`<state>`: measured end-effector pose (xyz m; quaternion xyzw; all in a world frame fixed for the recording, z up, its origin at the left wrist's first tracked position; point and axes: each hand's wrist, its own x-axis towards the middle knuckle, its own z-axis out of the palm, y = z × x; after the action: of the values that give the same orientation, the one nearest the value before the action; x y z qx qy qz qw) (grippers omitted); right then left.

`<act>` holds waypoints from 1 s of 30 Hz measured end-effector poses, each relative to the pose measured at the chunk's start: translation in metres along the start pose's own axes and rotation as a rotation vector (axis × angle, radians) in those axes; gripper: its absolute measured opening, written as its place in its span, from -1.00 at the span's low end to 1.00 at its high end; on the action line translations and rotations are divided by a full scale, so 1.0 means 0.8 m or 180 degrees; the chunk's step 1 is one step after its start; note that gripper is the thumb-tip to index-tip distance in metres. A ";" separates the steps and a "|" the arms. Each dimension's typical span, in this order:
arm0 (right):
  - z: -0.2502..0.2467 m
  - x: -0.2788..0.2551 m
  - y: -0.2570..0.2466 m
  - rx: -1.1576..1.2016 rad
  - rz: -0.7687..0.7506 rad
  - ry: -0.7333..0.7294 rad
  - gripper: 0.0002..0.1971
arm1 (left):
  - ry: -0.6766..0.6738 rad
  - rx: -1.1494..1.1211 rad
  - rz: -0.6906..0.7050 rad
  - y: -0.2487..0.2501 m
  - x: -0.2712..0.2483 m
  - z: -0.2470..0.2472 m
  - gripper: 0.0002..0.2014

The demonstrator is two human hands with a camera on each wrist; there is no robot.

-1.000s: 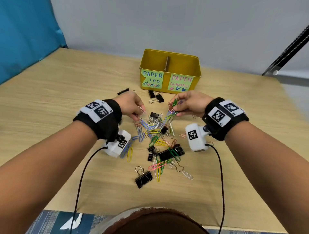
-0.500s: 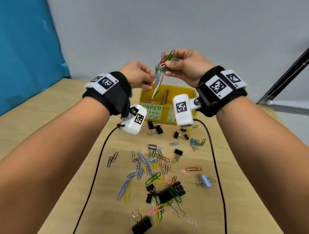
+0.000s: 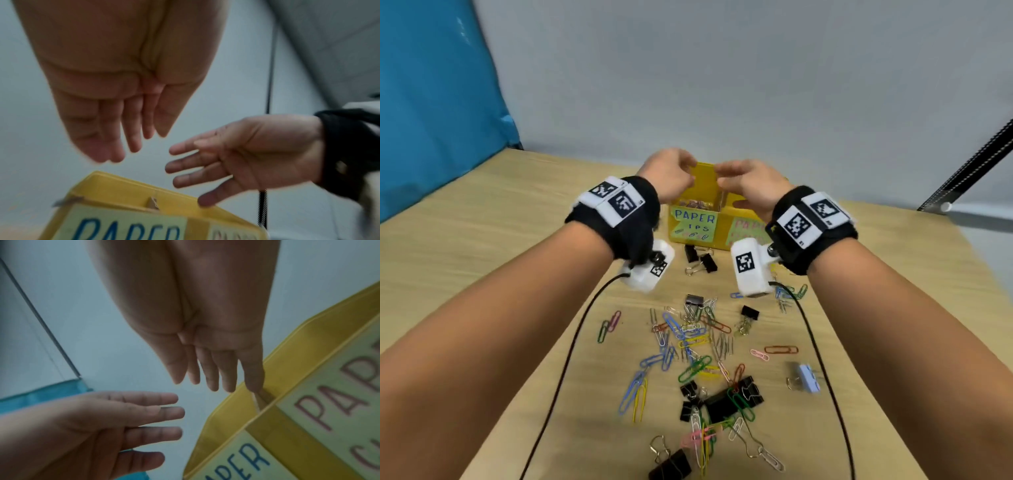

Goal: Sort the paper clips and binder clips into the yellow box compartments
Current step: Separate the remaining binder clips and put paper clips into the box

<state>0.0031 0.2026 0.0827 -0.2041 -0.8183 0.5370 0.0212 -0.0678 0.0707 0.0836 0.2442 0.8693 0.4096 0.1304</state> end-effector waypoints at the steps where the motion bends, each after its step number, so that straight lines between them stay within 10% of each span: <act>1: -0.005 -0.015 0.005 0.0107 -0.0059 0.0002 -0.73 | 0.0023 -0.0029 0.0172 -0.003 -0.017 0.002 -0.71; 7: 0.007 -0.086 0.066 -0.2750 0.0641 -0.1490 -0.91 | -0.2048 0.1279 0.0451 -0.049 -0.100 0.053 -0.77; 27: 0.038 -0.076 0.109 -0.2403 0.0297 0.0143 -0.73 | -0.1145 0.1813 0.0506 -0.094 -0.100 0.080 -0.37; 30: 0.032 -0.078 0.107 -0.2435 0.0247 0.0210 -0.70 | -0.1691 0.1959 0.0856 -0.090 -0.124 0.085 -0.30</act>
<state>0.0802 0.1871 0.0070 -0.2453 -0.9500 0.1865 -0.0505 0.0224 0.0228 -0.0123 0.4799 0.8476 0.0673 0.2162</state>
